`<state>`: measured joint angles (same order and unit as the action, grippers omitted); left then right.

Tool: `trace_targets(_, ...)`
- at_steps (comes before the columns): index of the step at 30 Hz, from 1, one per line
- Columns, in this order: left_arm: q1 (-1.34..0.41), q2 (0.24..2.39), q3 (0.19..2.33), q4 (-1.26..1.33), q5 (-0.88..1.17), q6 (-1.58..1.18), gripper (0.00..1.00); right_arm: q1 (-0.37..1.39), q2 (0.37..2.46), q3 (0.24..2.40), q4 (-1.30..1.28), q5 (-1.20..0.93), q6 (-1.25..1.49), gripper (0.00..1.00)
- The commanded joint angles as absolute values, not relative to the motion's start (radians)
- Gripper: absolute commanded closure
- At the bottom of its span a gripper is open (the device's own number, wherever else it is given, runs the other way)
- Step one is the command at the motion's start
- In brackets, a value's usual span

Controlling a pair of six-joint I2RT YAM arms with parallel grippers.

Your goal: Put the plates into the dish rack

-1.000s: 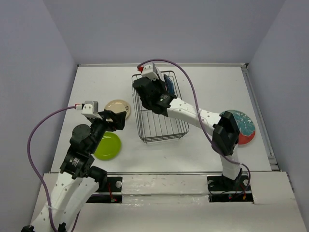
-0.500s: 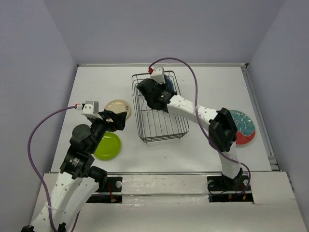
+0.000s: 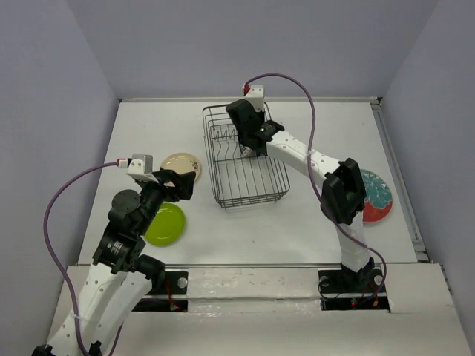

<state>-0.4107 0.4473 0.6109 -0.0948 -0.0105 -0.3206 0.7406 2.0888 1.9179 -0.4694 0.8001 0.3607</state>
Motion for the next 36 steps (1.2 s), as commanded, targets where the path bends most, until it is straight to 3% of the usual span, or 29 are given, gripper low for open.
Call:
trace_targets(1, -0.410, 0.465, 0.652, -0.044, -0.008, -0.314, 0.01, 0.703, 2.158, 1.979, -0.410, 0.715, 0.321, 0.77)
trace_targets(5, -0.408, 0.471, 0.650, -0.043, -0.005, -0.314, 0.01, 0.703, 2.142, 1.977, -0.411, 0.666, 0.304, 0.39)
trace_targets(10, -0.408, 0.471, 0.649, -0.040, -0.005, -0.316, 0.01, 0.703, 1.978, 1.888, -0.411, 0.568, 0.339, 0.19)
trace_targets(14, -0.408, 0.459, 0.649, -0.040, 0.026, -0.316, 0.01, 0.680, 1.786, 1.757, -0.407, 0.514, 0.374, 0.13)
trace_targets(17, -0.410, 0.440, 0.647, -0.040, 0.032, -0.316, 0.01, 0.643, 1.643, 1.611, -0.362, 0.485, 0.420, 0.13)
trace_targets(20, -0.422, 0.413, 0.646, -0.038, 0.046, -0.318, 0.01, 0.517, 1.424, 1.331, -0.312, 0.468, 0.527, 0.15)
trace_targets(24, -0.448, 0.371, 0.641, -0.029, 0.061, -0.314, 0.01, 0.159, 1.063, 0.847, -0.259, 0.283, 0.722, 0.51)
trace_targets(26, -0.471, 0.350, 0.638, -0.025, 0.069, -0.314, 0.01, -0.096, 0.964, 0.726, -0.241, 0.142, 0.739, 0.80)
trace_targets(27, -0.479, 0.342, 0.638, -0.025, 0.069, -0.314, 0.01, -0.174, 0.897, 0.644, -0.242, 0.068, 0.735, 0.82)
trace_targets(28, -0.486, 0.338, 0.638, -0.023, 0.071, -0.313, 0.01, -0.310, 0.878, 0.614, -0.244, 0.037, 0.726, 0.83)
trace_targets(30, -0.508, 0.319, 0.638, -0.023, 0.069, -0.314, 0.01, -0.418, 0.867, 0.572, -0.256, 0.008, 0.709, 0.79)
trace_targets(31, -0.514, 0.313, 0.638, -0.025, 0.068, -0.313, 0.01, -0.458, 0.871, 0.554, -0.258, -0.027, 0.703, 0.70)
trace_targets(32, -0.520, 0.301, 0.638, -0.026, 0.064, -0.314, 0.01, -0.525, 0.899, 0.526, -0.258, -0.040, 0.703, 0.56)
trace_targets(36, -0.546, 0.281, 0.640, -0.032, 0.051, -0.313, 0.01, -0.662, 0.943, 0.473, -0.252, -0.095, 0.704, 0.33)
